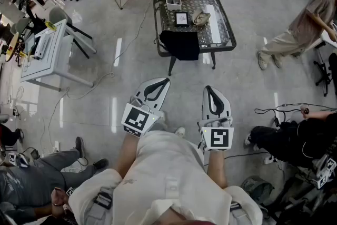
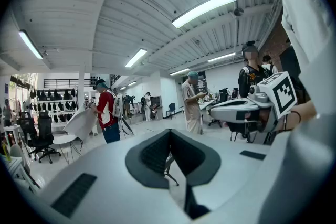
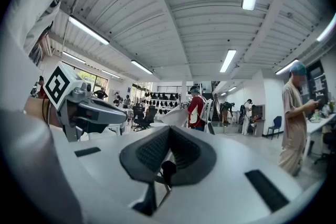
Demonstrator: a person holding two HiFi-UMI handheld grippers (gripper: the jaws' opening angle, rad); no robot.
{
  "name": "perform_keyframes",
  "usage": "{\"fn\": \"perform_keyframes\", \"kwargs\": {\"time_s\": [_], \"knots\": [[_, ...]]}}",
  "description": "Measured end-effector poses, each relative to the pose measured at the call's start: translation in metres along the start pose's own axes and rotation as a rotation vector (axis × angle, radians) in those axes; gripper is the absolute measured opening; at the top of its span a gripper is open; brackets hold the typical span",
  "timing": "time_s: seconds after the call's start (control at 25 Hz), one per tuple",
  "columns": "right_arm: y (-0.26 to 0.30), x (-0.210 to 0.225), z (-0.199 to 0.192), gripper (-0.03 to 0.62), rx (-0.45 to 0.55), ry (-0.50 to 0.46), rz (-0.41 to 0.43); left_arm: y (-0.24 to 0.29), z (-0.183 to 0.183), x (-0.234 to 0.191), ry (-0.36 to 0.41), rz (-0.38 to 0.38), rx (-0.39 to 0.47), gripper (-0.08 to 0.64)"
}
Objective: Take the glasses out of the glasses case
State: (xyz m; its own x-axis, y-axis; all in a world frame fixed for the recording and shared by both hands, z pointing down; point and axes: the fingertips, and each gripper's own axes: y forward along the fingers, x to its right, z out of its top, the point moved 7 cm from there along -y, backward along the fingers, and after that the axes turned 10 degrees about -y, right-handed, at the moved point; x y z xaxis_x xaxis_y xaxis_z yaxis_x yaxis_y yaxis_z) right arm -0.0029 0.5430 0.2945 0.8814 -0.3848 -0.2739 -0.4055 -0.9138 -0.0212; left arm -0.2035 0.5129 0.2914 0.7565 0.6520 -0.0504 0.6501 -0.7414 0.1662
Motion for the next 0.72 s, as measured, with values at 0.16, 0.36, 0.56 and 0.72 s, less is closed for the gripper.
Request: {"fn": "perform_keyframes", "kwargs": {"time_s": [0.16, 0.36, 0.56, 0.72], "knots": [[0.0, 0.004, -0.004, 0.006, 0.008, 0.016, 0.008, 0.007, 0.0, 0.002, 0.005, -0.006, -0.006, 0.014], [0.011, 0.012, -0.007, 0.006, -0.003, 0.015, 0.006, 0.022, 0.004, -0.004, 0.0, -0.018, -0.005, 0.014], [0.034, 0.021, -0.013, 0.006, -0.022, 0.001, -0.005, 0.044, 0.003, -0.021, -0.003, -0.036, -0.006, 0.014], [0.065, 0.021, -0.02, 0.006, -0.049, 0.001, -0.012, 0.064, 0.001, -0.049, -0.007, -0.052, -0.008, 0.014]]}}
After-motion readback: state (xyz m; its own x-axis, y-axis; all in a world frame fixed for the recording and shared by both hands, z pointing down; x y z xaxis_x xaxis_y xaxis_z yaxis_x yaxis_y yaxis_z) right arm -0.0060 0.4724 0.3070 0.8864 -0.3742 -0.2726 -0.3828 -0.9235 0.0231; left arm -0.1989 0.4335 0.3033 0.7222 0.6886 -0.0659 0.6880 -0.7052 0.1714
